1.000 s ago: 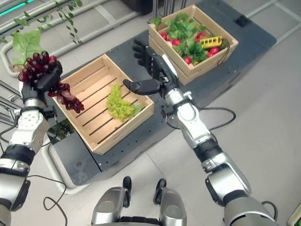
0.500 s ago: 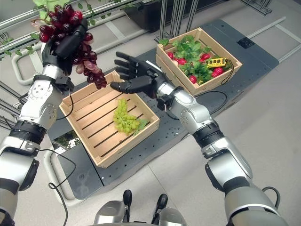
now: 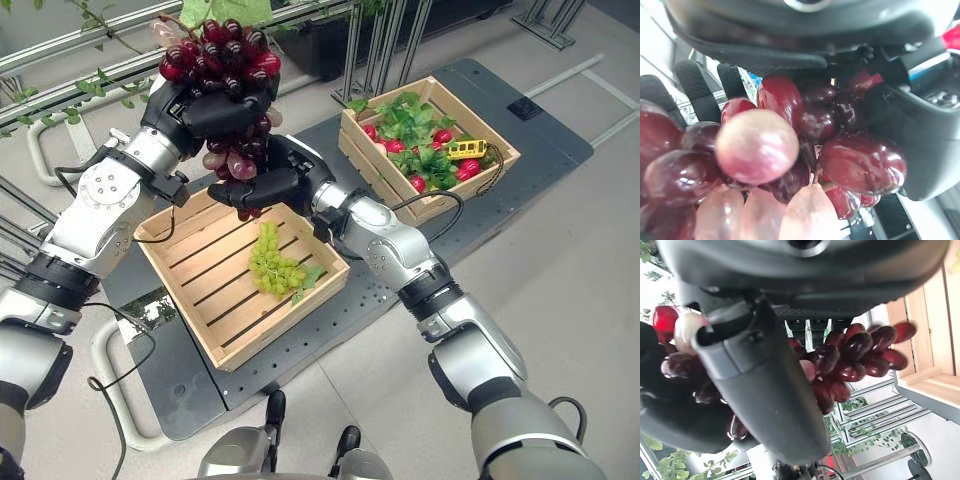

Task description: Pick up the fruits from the basket on one side to the basket on the other side

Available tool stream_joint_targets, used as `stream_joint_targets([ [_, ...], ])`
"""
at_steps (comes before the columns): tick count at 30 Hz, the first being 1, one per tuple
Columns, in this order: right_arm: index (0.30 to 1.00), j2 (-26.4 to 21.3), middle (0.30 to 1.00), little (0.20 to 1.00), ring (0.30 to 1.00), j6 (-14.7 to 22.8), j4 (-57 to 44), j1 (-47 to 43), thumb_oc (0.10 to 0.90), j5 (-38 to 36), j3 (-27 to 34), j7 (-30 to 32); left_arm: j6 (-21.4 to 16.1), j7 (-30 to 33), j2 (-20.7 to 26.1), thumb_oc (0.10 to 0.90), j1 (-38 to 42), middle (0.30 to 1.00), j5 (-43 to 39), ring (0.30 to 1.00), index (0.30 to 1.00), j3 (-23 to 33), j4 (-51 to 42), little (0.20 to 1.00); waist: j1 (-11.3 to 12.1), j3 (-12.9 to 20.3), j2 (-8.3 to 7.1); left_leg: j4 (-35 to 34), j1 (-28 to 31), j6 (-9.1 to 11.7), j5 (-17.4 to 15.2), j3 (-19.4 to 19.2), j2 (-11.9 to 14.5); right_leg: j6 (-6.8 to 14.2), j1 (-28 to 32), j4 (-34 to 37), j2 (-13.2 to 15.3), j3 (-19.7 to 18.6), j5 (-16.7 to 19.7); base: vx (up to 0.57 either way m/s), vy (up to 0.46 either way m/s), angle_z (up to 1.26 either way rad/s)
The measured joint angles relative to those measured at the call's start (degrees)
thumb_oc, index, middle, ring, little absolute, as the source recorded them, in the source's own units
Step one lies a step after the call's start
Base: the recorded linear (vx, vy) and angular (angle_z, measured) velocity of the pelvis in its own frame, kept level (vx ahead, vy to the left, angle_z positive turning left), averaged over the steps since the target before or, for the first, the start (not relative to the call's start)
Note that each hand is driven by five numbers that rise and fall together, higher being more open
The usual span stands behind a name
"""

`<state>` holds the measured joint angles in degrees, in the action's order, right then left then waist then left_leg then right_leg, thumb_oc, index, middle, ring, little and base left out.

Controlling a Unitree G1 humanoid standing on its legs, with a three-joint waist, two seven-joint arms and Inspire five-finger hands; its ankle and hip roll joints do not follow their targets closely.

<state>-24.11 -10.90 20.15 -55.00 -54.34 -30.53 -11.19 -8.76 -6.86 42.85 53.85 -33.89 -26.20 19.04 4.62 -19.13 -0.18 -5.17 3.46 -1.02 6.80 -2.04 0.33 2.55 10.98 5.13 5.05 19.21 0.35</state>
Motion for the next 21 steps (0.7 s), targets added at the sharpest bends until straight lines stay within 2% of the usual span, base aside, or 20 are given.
stream_joint_targets([
  [5,0.9,0.67,0.9,0.9,0.9,-0.03,-0.38,0.76,0.8,-0.02,-0.39,1.22,0.99,-2.0,0.63,0.4,-0.01,0.3,0.0,0.3,0.3,0.0,0.0,0.3,0.04,0.06,0.07,-0.02,0.0,0.25,0.27,0.0,0.26,2.64,0.05,-0.02,-0.15,-0.17,-1.34,0.02,-0.026,-0.05],
  [9,0.9,0.58,0.9,0.9,0.9,-0.03,-0.95,1.21,0.8,-0.07,-1.33,2.45,1.74,-2.92,0.49,0.4,-0.02,0.3,-0.01,0.3,0.3,-0.27,0.0,0.3,-0.58,0.62,0.39,-0.02,0.01,0.61,0.51,0.04,0.8,2.51,0.01,-0.03,-0.84,-0.26,-1.37,0.03,0.0,-0.02],
  [14,0.9,1.04,0.9,0.9,0.9,-0.01,-1.24,1.68,0.8,-0.54,-1.65,2.9,2.19,-3.18,-1.84,0.4,-0.02,0.3,-0.05,0.3,0.3,-0.58,0.0,0.3,-0.73,1.68,1.77,-0.02,0.06,0.59,0.51,-0.01,0.72,2.48,-0.05,-0.04,-0.67,-0.52,-1.39,0.03,-0.002,-0.02],
  [17,0.9,1.83,0.9,0.9,0.9,0.02,-1.24,1.83,0.8,-0.92,-1.64,2.9,2.19,-3.13,-2.95,0.4,-0.04,0.3,-0.14,0.3,0.3,-0.58,-0.01,0.3,-0.75,1.7,1.81,-0.02,0.05,0.59,0.51,-0.02,0.71,2.48,-0.09,-0.04,-0.65,-0.61,-1.4,0.04,-0.007,-0.01],
  [21,0.9,2.91,0.9,0.9,0.9,0.92,-1.24,3.44,0.8,-5.14,-1.63,3.03,2.19,-2.62,-4.65,0.4,-0.1,0.3,-0.74,0.3,0.3,-0.57,0.07,0.3,-0.52,1.71,1.81,-0.02,0.08,0.59,0.51,-0.1,0.7,2.46,-0.16,-0.03,-0.66,-1.08,-1.41,0.01,-0.001,-0.01],
])
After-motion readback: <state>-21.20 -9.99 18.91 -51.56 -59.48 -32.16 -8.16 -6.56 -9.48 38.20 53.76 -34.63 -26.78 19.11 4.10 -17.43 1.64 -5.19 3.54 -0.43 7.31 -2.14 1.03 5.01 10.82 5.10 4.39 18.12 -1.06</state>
